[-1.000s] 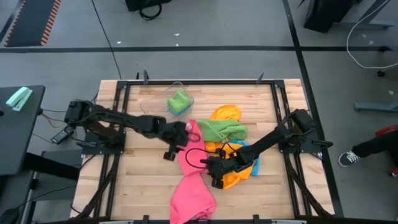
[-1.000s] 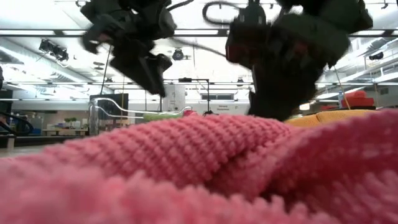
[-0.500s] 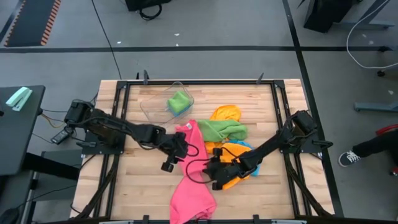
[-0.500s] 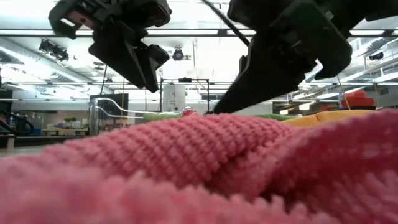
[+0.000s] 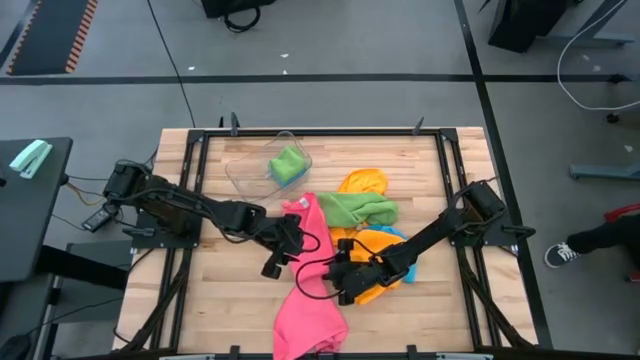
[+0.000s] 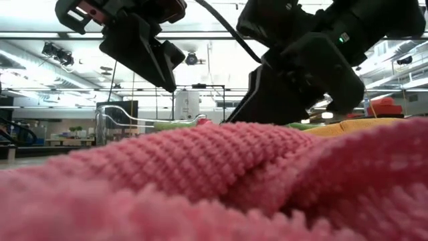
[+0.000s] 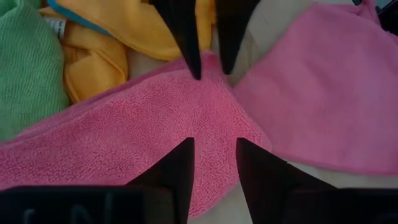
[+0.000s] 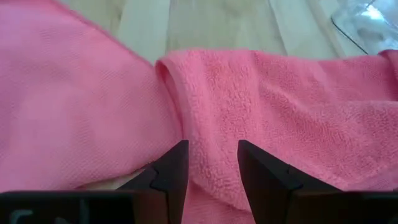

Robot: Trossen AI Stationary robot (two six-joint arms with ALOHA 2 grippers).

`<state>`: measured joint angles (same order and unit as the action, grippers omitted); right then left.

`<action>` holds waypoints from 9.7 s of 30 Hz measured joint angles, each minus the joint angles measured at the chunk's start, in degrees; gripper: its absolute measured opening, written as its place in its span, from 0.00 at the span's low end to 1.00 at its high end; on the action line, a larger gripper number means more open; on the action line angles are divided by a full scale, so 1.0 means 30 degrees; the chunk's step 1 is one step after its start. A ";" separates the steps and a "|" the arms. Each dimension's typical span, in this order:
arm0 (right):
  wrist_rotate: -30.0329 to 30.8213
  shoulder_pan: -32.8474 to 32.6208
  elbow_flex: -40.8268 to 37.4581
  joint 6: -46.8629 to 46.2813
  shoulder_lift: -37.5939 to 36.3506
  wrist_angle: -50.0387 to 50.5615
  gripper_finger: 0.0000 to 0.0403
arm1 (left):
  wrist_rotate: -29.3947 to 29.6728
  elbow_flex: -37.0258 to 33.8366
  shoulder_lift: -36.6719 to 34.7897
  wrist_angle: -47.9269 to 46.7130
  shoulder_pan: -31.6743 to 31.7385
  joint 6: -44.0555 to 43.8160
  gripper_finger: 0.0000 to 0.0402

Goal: Fold microfiber towels
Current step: Fold the left pink microfiber towel

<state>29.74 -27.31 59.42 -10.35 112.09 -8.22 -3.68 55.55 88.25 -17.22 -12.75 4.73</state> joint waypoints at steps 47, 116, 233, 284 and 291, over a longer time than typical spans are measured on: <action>-0.2958 0.3942 0.2573 0.1004 0.0735 0.1308 0.10 | -0.0028 0.0000 0.0000 0.0223 -0.0248 0.0153 0.27; -0.3646 0.2742 0.3433 0.1780 0.0648 0.3160 0.20 | 0.7294 0.0007 0.4255 0.1245 -0.3212 -0.6878 0.24; 0.5089 -0.1313 0.6021 0.0312 0.3216 0.5374 0.53 | 0.7643 -0.0015 0.2798 0.0690 -0.4677 -0.5364 0.11; -0.2091 -0.0067 0.7564 -0.3103 0.3775 1.1732 0.10 | 0.7605 -0.0007 0.2798 -0.0173 -0.4723 -0.6465 0.11; -0.2266 -0.0061 0.7476 -0.2925 0.3774 1.1708 0.14 | 0.6163 0.0000 0.2798 -0.0915 -0.4738 -0.6525 0.12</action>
<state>22.94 -27.49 81.84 -19.12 123.42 26.90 14.80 55.55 96.64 -19.96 -26.97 -14.84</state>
